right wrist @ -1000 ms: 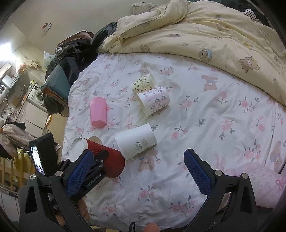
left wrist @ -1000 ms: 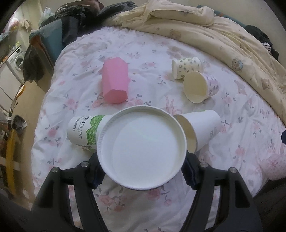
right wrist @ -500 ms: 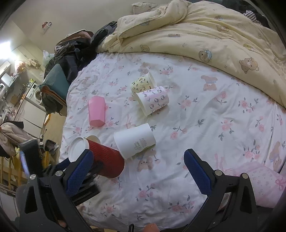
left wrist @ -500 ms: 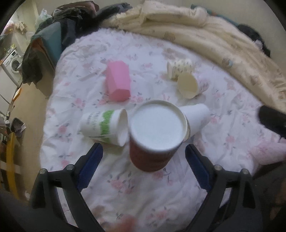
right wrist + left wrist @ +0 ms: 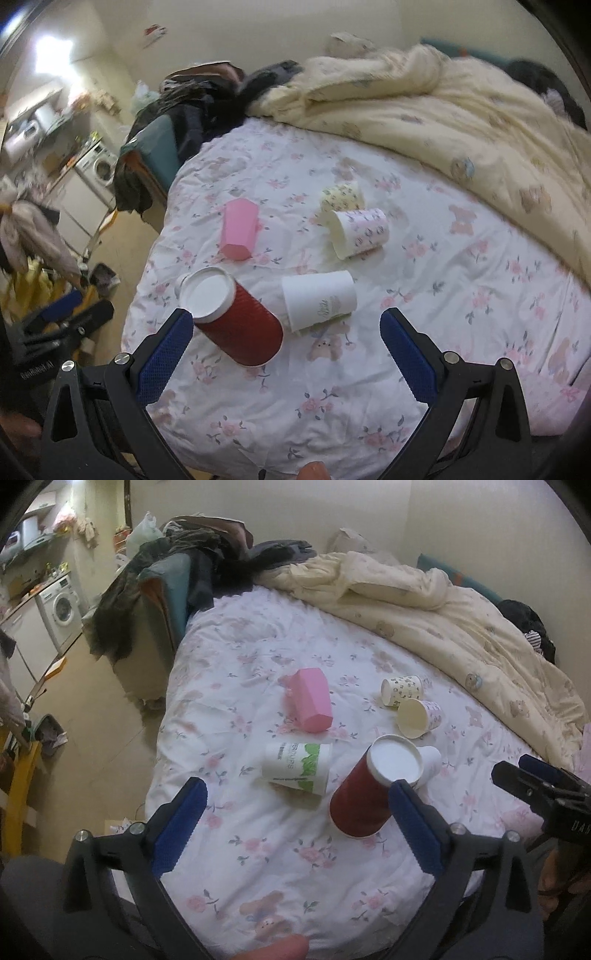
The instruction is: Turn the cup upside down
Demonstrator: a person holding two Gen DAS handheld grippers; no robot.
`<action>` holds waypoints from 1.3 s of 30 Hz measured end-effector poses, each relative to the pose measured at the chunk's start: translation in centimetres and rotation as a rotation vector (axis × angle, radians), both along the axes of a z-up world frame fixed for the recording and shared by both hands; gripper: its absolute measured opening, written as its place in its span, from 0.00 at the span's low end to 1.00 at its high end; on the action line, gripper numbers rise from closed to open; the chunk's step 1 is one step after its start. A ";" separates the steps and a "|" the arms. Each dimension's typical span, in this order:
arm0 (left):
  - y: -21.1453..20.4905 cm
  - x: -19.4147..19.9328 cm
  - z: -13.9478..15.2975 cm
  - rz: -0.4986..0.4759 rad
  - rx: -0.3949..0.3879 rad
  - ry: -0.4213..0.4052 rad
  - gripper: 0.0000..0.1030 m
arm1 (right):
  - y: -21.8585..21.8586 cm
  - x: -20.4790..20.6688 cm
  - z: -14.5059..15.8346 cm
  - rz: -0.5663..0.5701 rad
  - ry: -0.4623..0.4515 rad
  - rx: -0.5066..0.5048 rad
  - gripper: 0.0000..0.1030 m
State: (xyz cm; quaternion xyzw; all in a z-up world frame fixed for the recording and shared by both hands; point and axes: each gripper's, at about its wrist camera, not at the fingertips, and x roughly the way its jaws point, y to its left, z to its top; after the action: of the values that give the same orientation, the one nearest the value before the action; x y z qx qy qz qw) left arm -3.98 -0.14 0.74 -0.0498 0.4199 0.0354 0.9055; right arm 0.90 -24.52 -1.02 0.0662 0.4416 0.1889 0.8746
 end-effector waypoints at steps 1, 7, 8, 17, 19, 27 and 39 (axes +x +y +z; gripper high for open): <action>0.2 -0.3 -0.1 0.001 -0.003 -0.002 0.95 | 0.4 -0.4 0.0 0.007 -0.010 -0.002 1.00; 0.6 -1.1 -1.5 0.002 -0.005 -0.017 0.99 | 1.9 -1.5 -0.3 0.036 -0.039 -0.042 1.00; 0.7 -1.0 -1.6 0.003 -0.008 -0.020 1.00 | 2.0 -1.4 -0.4 0.038 -0.042 -0.049 1.00; 1.2 -0.4 -2.1 0.039 -0.028 -0.011 1.00 | 2.7 -0.9 -1.4 0.046 -0.023 -0.072 1.00; 1.0 -0.5 -2.0 0.034 -0.024 -0.016 1.00 | 2.9 -0.9 -1.4 0.050 -0.028 -0.079 1.00; 1.4 -0.4 -2.1 0.041 -0.034 -0.001 1.00 | 3.2 -0.9 -1.6 0.051 -0.018 -0.088 1.00; 1.5 -0.4 -1.9 0.034 -0.020 -0.006 1.00 | 2.8 -0.7 -1.6 0.045 -0.011 -0.076 1.00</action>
State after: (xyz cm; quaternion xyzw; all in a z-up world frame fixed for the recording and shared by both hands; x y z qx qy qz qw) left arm -4.34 1.36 -1.20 -0.0663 0.4166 0.0466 0.9055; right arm 0.22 -21.75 -2.60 0.0218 0.4451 0.1917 0.8744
